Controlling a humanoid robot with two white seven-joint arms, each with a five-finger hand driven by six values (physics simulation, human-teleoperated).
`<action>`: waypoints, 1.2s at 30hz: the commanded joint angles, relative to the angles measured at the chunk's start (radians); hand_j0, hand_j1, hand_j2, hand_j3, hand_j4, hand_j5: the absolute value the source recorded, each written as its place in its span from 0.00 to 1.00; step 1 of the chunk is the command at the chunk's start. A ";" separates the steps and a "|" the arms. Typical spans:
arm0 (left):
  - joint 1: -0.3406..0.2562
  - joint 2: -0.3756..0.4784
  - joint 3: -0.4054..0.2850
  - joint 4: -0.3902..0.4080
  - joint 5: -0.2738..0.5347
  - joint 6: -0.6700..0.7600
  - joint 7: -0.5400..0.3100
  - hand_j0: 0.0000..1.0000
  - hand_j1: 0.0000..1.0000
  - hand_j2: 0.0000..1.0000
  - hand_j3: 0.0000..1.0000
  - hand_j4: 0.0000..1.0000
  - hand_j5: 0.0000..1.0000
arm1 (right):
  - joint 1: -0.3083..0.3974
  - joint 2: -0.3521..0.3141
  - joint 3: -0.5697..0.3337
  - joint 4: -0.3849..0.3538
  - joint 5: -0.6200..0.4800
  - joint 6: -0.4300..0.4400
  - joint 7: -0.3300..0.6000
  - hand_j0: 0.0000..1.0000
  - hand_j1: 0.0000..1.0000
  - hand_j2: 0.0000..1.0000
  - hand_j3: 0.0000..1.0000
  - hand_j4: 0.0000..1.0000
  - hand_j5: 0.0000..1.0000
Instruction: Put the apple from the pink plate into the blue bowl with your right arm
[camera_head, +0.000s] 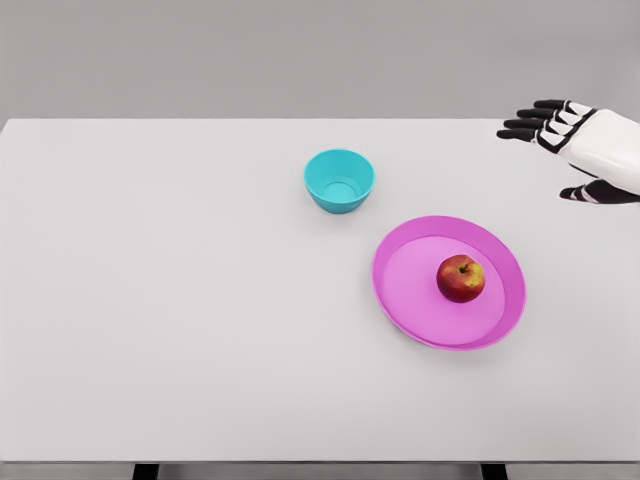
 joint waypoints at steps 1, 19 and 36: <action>0.000 0.000 0.000 0.000 0.000 -0.001 0.000 1.00 1.00 1.00 1.00 1.00 1.00 | 0.000 -0.003 -0.002 0.001 -0.006 0.000 -0.001 1.00 1.00 1.00 1.00 1.00 1.00; 0.000 0.000 0.000 0.000 0.001 0.000 0.000 1.00 1.00 1.00 1.00 1.00 1.00 | 0.006 0.031 -0.055 -0.121 -0.109 0.000 0.551 1.00 1.00 1.00 1.00 1.00 1.00; 0.000 0.000 0.000 0.000 0.001 0.000 0.000 1.00 1.00 1.00 1.00 1.00 1.00 | -0.061 0.138 0.083 -0.070 -0.098 0.000 0.551 1.00 1.00 1.00 1.00 1.00 1.00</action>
